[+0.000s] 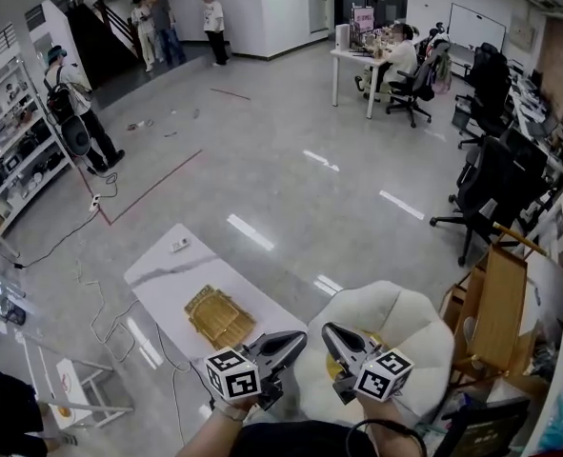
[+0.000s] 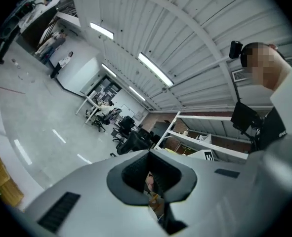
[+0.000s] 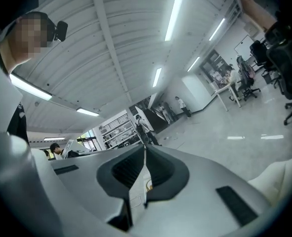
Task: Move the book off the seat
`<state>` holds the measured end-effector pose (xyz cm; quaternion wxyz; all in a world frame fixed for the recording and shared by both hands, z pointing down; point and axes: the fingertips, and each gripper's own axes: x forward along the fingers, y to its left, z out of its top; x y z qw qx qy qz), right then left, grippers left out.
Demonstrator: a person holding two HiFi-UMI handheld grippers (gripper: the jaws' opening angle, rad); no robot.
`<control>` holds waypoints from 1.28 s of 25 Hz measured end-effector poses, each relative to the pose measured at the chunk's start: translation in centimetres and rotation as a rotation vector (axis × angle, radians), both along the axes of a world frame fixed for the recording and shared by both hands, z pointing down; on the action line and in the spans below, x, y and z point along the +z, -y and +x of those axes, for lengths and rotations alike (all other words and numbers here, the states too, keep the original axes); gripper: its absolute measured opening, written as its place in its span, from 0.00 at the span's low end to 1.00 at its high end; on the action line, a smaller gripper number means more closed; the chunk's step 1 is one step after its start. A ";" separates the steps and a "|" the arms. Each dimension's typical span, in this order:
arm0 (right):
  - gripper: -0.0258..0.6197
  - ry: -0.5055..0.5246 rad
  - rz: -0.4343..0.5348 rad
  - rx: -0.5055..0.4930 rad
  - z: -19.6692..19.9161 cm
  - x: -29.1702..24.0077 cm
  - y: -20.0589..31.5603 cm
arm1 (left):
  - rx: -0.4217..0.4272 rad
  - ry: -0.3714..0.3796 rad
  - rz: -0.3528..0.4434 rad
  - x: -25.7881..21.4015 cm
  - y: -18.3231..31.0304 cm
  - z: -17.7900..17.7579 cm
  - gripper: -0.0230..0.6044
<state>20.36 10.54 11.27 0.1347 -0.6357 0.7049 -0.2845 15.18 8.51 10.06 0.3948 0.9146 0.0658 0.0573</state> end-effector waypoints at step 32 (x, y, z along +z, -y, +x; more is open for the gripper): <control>0.08 -0.324 0.201 -0.019 5.7 -11.1 -3.8 | 0.083 -0.106 0.150 -7.3 -0.9 5.4 0.04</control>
